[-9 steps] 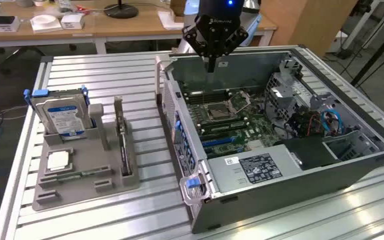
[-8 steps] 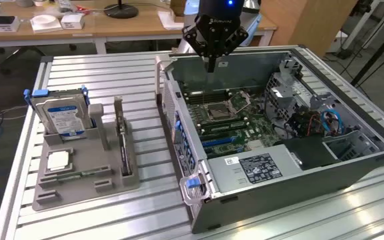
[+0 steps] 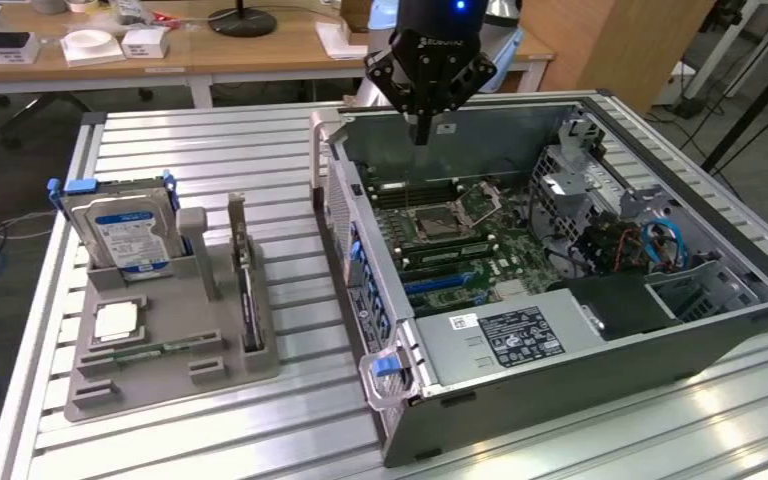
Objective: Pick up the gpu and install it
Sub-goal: 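Reach for the gpu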
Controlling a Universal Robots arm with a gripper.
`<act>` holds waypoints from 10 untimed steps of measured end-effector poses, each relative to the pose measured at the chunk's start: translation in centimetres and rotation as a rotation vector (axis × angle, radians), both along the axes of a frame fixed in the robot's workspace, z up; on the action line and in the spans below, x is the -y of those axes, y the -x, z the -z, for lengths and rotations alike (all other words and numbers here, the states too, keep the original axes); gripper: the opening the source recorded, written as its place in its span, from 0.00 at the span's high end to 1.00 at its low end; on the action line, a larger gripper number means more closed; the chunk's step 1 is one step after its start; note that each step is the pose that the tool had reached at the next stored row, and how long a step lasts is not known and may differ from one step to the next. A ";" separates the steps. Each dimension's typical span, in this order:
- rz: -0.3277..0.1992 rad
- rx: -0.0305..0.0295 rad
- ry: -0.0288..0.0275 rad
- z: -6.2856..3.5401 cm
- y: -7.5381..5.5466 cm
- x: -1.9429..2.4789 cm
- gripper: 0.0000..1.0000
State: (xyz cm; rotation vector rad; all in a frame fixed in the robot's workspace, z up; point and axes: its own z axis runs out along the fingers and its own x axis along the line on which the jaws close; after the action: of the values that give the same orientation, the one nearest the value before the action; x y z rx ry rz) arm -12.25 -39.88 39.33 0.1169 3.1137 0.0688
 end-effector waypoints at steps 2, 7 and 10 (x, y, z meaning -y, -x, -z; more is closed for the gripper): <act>0.000 0.0000 0.0000 0.00 0.2 0.00 0.89; 0.000 0.0000 0.0000 0.00 0.6 0.00 0.89; 0.000 0.0000 0.0000 0.00 1.1 0.00 0.89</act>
State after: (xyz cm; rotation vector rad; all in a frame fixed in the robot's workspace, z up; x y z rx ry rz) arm -13.34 -39.88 39.33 0.1166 3.1137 0.0688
